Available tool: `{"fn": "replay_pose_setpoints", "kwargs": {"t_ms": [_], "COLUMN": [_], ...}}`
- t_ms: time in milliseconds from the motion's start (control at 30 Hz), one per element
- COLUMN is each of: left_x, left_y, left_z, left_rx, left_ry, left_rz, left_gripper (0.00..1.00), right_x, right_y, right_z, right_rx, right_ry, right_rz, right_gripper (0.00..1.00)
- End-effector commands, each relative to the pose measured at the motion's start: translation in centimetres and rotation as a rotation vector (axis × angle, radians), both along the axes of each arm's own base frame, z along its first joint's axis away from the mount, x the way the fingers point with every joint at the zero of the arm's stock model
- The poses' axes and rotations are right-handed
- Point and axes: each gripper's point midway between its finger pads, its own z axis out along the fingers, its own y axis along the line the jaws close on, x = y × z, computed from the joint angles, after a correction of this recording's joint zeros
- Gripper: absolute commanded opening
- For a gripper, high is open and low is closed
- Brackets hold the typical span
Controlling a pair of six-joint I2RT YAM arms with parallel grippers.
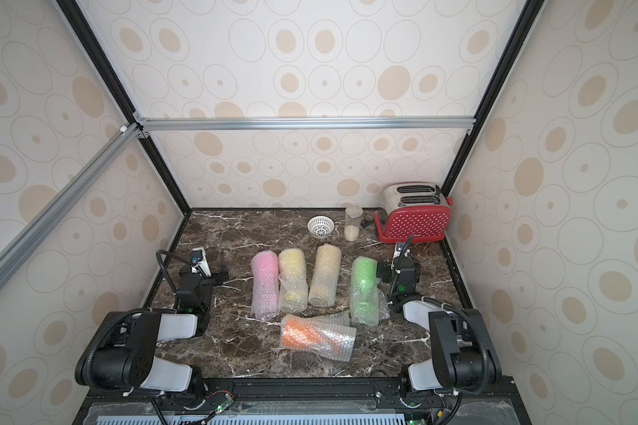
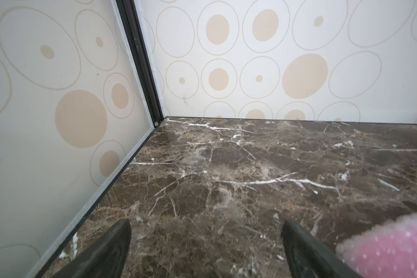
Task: Unpack wine glasses from bubble wrap
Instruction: Unwrap the bubble wrap at the center of the board.
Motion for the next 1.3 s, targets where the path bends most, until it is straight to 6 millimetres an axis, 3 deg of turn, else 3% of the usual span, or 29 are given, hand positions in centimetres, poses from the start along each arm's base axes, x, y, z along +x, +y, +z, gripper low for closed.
{"fn": "replay_pose_setpoints", "kwargs": {"t_ms": [0, 200, 467, 633, 667, 800, 967, 1267], "left_x": [1.5, 3.4, 4.9, 3.6, 3.6, 2.5, 1.2, -1.6], "left_y": [-0.5, -4.2, -15.1, -21.9, -23.4, -28.7, -33.6, -40.8], "left_z": [1.5, 3.9, 4.7, 5.0, 5.9, 6.5, 5.7, 4.3], "left_rx": [-0.064, -0.202, -0.292, -0.488, -0.526, -0.560, -0.554, -0.548], "left_ry": [0.060, 0.094, 0.255, 0.323, 0.301, 0.340, 0.394, 0.496], "left_rz": [-0.013, -0.128, -0.417, -0.586, -0.627, -0.738, -0.812, -0.923], "left_gripper": [0.98, 0.98, 0.96, 0.91, 0.90, 0.89, 0.89, 0.88], "right_x": [-1.1, -2.8, -7.0, -10.0, -10.6, -11.8, -12.4, -11.9], "right_y": [0.7, 1.9, 4.1, 4.7, 4.8, 5.9, 7.8, 10.7], "right_z": [0.0, 0.9, -0.1, -1.6, -1.9, -3.1, -4.4, -6.0], "right_rx": [0.044, 0.169, 0.356, 0.462, 0.480, 0.545, 0.639, 0.777], "right_ry": [0.103, 0.193, 0.455, 0.558, 0.579, 0.621, 0.668, 0.704], "right_rz": [0.036, 0.045, 0.051, -0.001, -0.007, 0.014, 0.074, 0.186], "right_gripper": [0.96, 0.95, 0.85, 0.81, 0.80, 0.75, 0.72, 0.61]}}
